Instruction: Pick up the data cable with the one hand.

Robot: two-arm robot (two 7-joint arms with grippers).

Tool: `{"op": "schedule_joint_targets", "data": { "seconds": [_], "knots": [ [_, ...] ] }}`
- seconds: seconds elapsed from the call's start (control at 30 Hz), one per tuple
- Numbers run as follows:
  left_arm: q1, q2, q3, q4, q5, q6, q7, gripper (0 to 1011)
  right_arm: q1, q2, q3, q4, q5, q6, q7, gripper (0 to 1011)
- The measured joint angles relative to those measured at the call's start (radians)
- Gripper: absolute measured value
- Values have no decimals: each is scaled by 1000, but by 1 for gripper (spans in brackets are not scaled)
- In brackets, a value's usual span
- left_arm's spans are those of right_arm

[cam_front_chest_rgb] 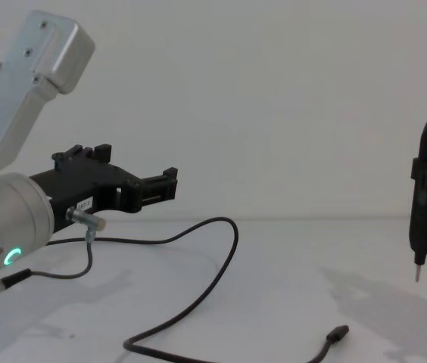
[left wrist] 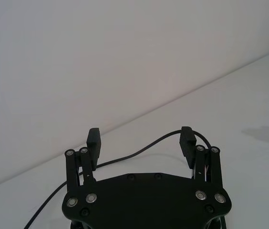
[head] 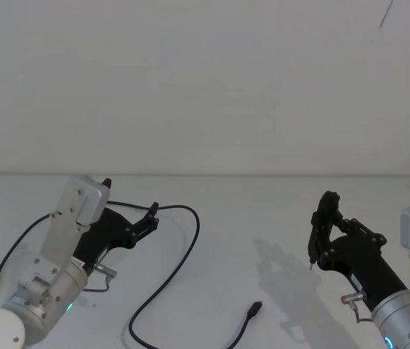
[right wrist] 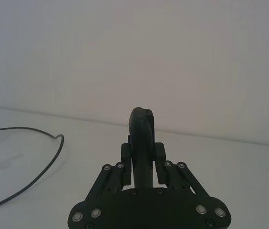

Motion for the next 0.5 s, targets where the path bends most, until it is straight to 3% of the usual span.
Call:
{"op": "schedule_joint_targets", "data": {
  "seconds": [0.5],
  "knots": [
    [0, 0, 1, -1, 0, 0, -1, 1001, 0, 0, 0, 0, 0, 0, 0, 283]
  ]
}}
